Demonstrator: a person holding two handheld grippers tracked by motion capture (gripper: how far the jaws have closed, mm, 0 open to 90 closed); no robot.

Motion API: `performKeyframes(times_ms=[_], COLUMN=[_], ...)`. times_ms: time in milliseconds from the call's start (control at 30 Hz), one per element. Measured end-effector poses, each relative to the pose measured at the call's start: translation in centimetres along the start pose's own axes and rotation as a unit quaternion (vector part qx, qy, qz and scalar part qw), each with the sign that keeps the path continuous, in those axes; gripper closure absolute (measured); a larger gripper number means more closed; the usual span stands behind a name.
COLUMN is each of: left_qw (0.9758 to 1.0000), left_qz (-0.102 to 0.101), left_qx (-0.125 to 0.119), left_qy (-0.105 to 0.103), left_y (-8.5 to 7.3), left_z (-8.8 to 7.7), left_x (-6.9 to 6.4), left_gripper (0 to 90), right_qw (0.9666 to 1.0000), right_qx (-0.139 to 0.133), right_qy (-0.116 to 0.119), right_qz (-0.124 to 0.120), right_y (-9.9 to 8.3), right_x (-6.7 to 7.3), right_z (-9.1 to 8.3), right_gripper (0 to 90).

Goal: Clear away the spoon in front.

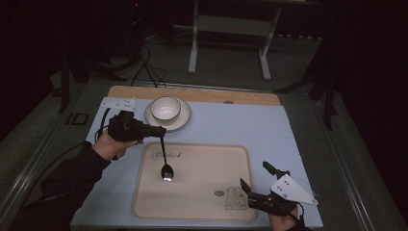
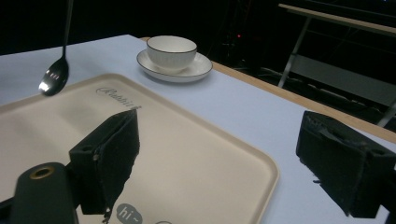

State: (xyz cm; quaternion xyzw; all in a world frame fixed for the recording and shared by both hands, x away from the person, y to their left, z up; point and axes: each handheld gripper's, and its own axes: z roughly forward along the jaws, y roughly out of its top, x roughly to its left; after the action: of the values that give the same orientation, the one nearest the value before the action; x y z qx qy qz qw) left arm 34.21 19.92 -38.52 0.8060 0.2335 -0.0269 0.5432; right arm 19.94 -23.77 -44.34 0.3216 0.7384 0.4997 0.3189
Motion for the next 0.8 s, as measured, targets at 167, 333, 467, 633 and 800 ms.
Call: performKeyframes(times_ms=[167,333,467,633,800], left_qw=[0.9997,0.9986,0.9975,0.9961,0.9945], left_qz=[0.001,0.008,0.014,0.014,0.016], left_qx=[0.014,0.034,0.048,0.064,0.077], left_qy=[-0.02,-0.039,-0.05,-0.06,-0.069], left_y=[-1.1,-1.9,-2.5,-3.6,-4.4], left_z=[0.6,1.2,1.8,2.6,3.2], left_x=[-0.1,-0.4,-0.6,-0.5,-0.3], left_gripper=[90.0,90.0,90.0,90.0,90.0], right_qw=[1.0,1.0,1.0,1.0,1.0], right_qx=[0.001,0.001,0.003,0.002,0.003], right_qy=[0.0,0.0,0.001,0.001,0.002], right_qz=[0.0,0.0,-0.002,-0.002,-0.002], right_y=[0.0,0.0,0.0,0.0,-0.1], right_x=[0.0,0.0,0.0,0.0,0.0], right_z=[0.0,0.0,0.1,0.1,0.1], right_gripper=[13.4,13.4,13.4,13.4,13.4])
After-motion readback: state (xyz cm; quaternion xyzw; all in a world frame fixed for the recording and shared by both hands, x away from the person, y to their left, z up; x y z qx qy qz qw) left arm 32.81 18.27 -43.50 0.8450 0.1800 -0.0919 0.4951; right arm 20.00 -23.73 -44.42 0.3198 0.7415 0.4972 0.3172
